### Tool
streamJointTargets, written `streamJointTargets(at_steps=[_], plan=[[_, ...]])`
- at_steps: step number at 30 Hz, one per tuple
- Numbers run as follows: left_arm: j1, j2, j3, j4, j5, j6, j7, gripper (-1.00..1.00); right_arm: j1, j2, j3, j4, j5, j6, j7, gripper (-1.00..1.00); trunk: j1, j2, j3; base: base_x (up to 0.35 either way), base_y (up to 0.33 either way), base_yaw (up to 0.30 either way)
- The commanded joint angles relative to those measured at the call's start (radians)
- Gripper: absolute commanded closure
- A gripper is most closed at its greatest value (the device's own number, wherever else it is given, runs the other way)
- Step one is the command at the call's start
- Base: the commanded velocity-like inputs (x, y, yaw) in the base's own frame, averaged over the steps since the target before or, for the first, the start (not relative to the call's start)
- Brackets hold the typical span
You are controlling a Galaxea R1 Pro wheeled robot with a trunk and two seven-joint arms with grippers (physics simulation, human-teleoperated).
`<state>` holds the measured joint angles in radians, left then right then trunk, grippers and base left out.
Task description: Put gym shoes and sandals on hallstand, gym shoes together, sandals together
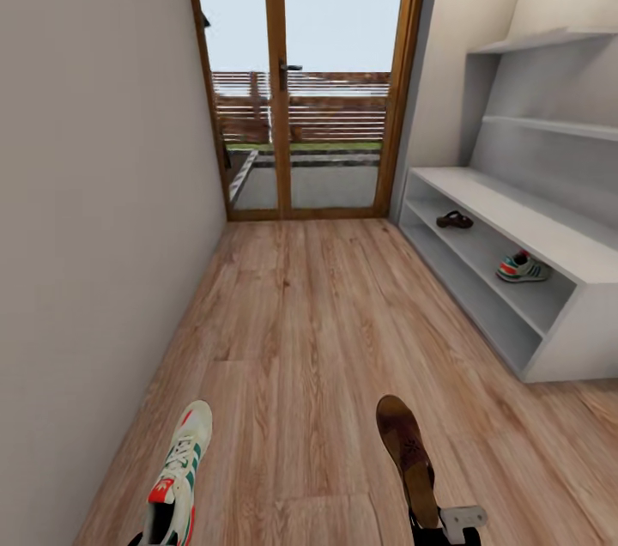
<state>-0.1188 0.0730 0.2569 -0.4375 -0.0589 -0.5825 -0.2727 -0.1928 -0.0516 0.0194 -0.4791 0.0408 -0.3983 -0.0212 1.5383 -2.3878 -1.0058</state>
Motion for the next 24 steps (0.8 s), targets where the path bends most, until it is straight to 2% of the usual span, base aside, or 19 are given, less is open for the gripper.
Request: streamJointTargets(at_steps=[1,24], plan=[[-0.001,-0.001,0.009,0.000,-0.005,-0.002,-0.008,1.00,-0.001,-0.001,0.002,0.000,0.001,-0.002,-0.002,1.00,0.000,0.000,-0.001,0.339,0.000,0.000],[-0.001,-0.001,0.009,0.000,-0.004,-0.003,-0.008,1.00,-0.001,-0.001,0.002,0.001,0.001,-0.002,-0.003,1.00,0.000,0.000,-0.001,0.339,0.000,0.000]])
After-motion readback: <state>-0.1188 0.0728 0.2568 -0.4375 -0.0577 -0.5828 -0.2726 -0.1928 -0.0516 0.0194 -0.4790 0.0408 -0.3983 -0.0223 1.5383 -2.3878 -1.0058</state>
